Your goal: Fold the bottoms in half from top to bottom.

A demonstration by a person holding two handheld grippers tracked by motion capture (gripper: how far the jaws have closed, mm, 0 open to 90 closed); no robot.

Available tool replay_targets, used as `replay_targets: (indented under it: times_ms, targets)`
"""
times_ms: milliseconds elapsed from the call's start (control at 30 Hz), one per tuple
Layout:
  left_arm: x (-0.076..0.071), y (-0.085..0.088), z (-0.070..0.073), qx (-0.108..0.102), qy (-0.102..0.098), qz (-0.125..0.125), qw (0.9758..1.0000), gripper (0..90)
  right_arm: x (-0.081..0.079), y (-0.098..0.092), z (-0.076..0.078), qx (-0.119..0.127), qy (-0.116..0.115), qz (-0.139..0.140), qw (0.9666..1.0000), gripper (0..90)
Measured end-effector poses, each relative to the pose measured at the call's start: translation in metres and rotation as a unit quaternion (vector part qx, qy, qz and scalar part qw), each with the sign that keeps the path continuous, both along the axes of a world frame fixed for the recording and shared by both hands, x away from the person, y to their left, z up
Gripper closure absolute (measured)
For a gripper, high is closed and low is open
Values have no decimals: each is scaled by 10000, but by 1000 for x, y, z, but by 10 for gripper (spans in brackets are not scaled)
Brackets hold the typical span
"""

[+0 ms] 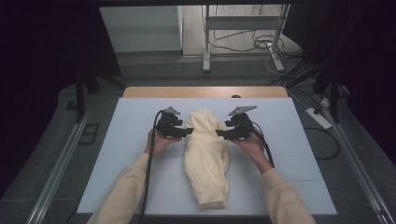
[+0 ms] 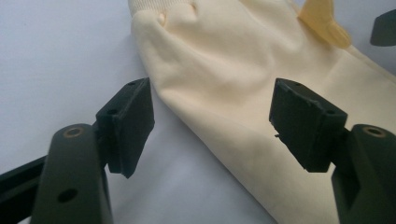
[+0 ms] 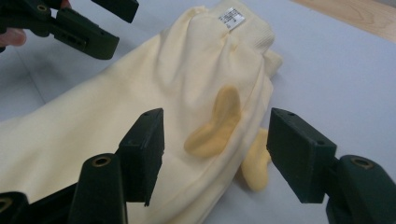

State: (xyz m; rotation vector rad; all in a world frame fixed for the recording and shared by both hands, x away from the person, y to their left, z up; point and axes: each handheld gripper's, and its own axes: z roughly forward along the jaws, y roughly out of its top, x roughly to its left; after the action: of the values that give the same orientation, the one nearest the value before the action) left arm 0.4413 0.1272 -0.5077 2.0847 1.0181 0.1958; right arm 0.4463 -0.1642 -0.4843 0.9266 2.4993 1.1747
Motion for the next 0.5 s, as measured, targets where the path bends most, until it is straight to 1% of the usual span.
replay_targets:
  times_ms: [100, 167, 200, 267, 333, 400, 500]
  targets:
    - [6, 0, 0, -53, 15, 6, 10000, 298, 4, 4, -2, -29, -33, 4, 10000, 369]
    - [10, -1, -2, -144, 44, 31, 9999, 297, 9, 5, -3, -79, -3, -19, 10000, 370]
    - [13, -1, -4, -193, 88, 62, 9998, 297, 10, 5, -3, -84, -11, -35, 10000, 372]
    - [18, -3, -7, -228, 146, 111, 9996, 297, 15, 5, -3, -52, 2, -80, 10000, 372]
    - [23, -6, -11, -253, 205, 126, 9994, 298, 20, 6, -3, -29, 40, -124, 9999, 373]
    - [25, -9, -13, -219, 242, 116, 9994, 298, 25, 7, -4, -42, 63, -180, 9998, 375]
    - [27, -12, -16, -205, 290, 174, 9992, 299, 31, 11, -7, -122, 84, -220, 9997, 378]
